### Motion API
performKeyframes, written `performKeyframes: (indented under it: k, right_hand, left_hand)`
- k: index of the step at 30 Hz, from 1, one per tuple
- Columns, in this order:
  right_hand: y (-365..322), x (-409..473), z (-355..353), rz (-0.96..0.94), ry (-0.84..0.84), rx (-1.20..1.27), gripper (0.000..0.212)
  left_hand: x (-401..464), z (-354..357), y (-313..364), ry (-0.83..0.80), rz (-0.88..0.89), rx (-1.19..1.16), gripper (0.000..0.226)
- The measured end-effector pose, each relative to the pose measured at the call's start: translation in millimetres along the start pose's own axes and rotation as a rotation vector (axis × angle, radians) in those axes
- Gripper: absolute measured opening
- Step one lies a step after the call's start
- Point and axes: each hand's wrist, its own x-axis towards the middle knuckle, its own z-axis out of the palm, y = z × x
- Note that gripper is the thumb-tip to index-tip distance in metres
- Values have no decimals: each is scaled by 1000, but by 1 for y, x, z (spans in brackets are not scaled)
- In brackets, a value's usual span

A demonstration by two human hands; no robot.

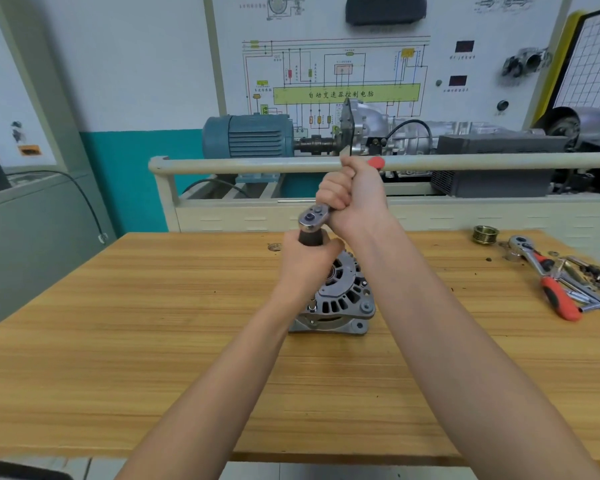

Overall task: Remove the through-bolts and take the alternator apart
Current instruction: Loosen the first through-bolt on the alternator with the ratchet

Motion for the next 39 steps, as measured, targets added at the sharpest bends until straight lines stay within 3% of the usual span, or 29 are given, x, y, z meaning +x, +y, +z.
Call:
performKeyframes:
  k: [1, 3, 7, 9, 12, 14, 16, 17, 19, 22, 24, 26, 30, 31, 32, 36, 37, 39]
  right_hand:
    - [0, -1, -1, -40, 18, 13, 45]
    - [-3, -3, -2, 20, -30, -17, 48]
    - [-5, -2, 0, 317, -200, -166, 53]
    - [-2, 2, 4, 386, -223, -217, 53]
    - [4, 1, 10, 300, -148, -173, 51]
    - [9, -2, 11, 109, -36, -70, 47]
    - [12, -4, 9, -65, 43, 9, 45]
    - [11, -5, 8, -108, 55, 27, 44]
    - [7, -6, 5, -67, 31, 25, 46]
    - [0, -5, 4, 212, -100, -47, 51]
    - [2, -3, 4, 364, -194, -141, 55]
    - [7, -3, 6, 380, -211, -186, 56]
    - [13, -3, 8, 0, -29, -51, 47]
    - [13, -3, 7, -39, -10, -36, 46]
    - [11, -3, 6, -17, -30, -40, 46]
    - [3, -5, 3, 337, -236, -151, 55]
    - [2, -4, 2, 365, -240, -158, 57]
    - [4, -2, 4, 316, -190, -100, 56]
  left_hand:
    - [-1, 3, -1, 67, 3, -32, 42]
    - [-5, 3, -3, 16, 50, 0, 43]
    - [-6, -19, 5, -453, 69, 127, 43]
    - [-3, -26, 11, -555, 29, 215, 43]
    - [-5, -18, 9, -321, 14, 203, 46]
    - [-6, -7, 6, -43, -4, 76, 38]
    - [-5, -1, 5, 102, -50, -22, 35]
    - [-4, -2, 4, 89, -56, -24, 36]
    - [-2, -10, 4, -95, -18, 30, 40]
    - [-1, -27, 9, -482, 55, 138, 34]
    - [-3, -31, 9, -594, 42, 218, 31]
    - [-5, -27, 5, -533, 35, 204, 39]
    - [-5, -11, 2, -61, -18, 95, 37]
    - [-5, -10, 3, -30, -28, 98, 36]
    - [-4, -12, 2, -80, -18, 106, 36]
    - [-7, -30, 5, -591, 37, 210, 36]
    - [-6, -31, 7, -624, 41, 233, 35]
    - [-3, -25, 6, -496, 60, 213, 38]
